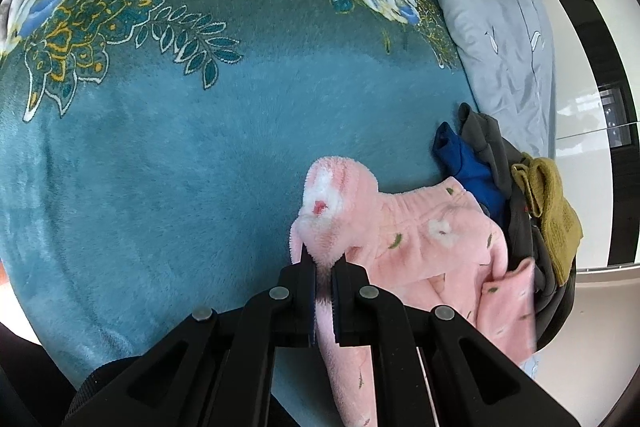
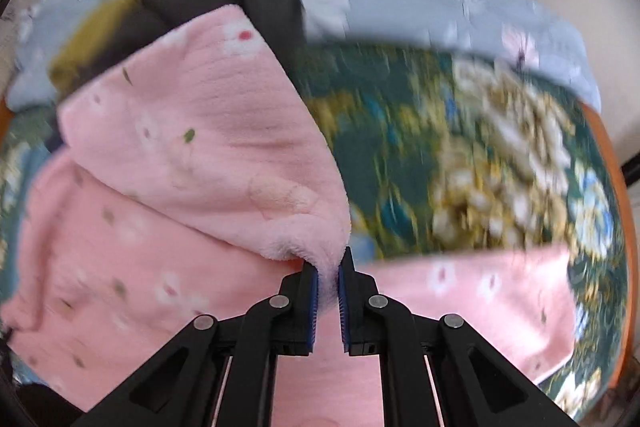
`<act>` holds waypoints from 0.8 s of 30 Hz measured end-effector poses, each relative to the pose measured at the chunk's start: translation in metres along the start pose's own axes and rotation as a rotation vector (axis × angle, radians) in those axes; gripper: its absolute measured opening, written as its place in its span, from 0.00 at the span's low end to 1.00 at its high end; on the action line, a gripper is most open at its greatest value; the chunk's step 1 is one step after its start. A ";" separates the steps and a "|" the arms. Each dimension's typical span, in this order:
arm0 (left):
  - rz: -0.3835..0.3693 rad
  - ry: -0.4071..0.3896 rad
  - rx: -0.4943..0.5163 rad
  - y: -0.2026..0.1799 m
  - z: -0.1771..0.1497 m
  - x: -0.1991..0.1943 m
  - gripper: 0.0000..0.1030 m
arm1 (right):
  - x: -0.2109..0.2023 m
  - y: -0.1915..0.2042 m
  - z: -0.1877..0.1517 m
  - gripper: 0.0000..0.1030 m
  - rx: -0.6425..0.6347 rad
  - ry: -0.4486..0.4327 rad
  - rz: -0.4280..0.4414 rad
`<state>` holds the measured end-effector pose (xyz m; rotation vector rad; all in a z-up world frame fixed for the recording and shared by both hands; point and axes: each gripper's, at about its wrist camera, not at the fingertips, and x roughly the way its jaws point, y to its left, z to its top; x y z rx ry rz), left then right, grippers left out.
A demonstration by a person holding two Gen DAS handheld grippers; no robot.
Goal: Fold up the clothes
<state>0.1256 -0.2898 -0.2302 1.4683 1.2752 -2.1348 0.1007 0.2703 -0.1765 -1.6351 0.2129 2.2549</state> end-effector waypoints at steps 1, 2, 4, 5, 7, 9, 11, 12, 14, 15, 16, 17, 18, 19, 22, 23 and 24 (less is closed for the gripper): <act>0.000 -0.001 0.000 0.000 0.000 0.000 0.05 | 0.007 -0.004 -0.006 0.09 -0.005 0.013 0.009; -0.001 -0.002 0.001 0.000 0.000 0.000 0.05 | 0.012 -0.007 -0.010 0.09 0.002 0.032 0.018; 0.000 -0.004 0.000 0.000 0.001 -0.001 0.05 | 0.023 -0.014 -0.019 0.09 0.015 0.071 0.035; 0.000 -0.005 0.000 0.000 0.000 -0.001 0.05 | 0.024 -0.016 -0.021 0.13 0.018 0.078 0.046; 0.001 -0.003 -0.003 0.001 0.001 -0.002 0.05 | 0.016 -0.019 -0.019 0.18 0.019 0.068 0.061; 0.005 -0.001 -0.004 0.002 0.000 -0.002 0.05 | 0.002 -0.021 -0.015 0.37 0.018 0.051 0.097; 0.010 0.000 -0.002 0.001 0.000 -0.002 0.05 | -0.021 -0.020 -0.007 0.50 -0.002 -0.004 0.111; 0.012 0.000 -0.002 0.000 0.000 -0.001 0.05 | -0.033 -0.017 -0.004 0.52 -0.019 -0.038 0.110; 0.016 0.002 -0.002 -0.001 -0.001 -0.001 0.05 | -0.056 -0.003 0.004 0.57 -0.090 -0.118 0.098; 0.020 0.003 -0.001 -0.002 -0.001 0.000 0.05 | -0.061 0.008 0.009 0.61 -0.137 -0.146 0.107; 0.024 0.003 0.002 -0.003 -0.001 0.000 0.05 | -0.061 0.022 0.014 0.61 -0.182 -0.154 0.132; 0.028 0.002 0.005 -0.003 -0.002 0.000 0.05 | -0.058 0.039 0.019 0.61 -0.228 -0.153 0.165; 0.031 -0.001 0.008 -0.004 -0.002 -0.001 0.05 | -0.052 0.057 0.022 0.61 -0.267 -0.145 0.192; 0.030 -0.006 0.010 -0.004 -0.002 -0.001 0.05 | -0.043 0.076 0.025 0.61 -0.300 -0.132 0.214; 0.032 -0.018 0.017 -0.005 -0.003 -0.003 0.05 | -0.014 0.130 0.028 0.61 -0.393 -0.087 0.226; 0.035 -0.020 0.020 -0.005 -0.004 -0.003 0.05 | -0.002 0.147 0.028 0.61 -0.426 -0.073 0.203; 0.039 -0.022 0.023 -0.006 -0.004 -0.002 0.05 | 0.010 0.163 0.028 0.61 -0.459 -0.060 0.180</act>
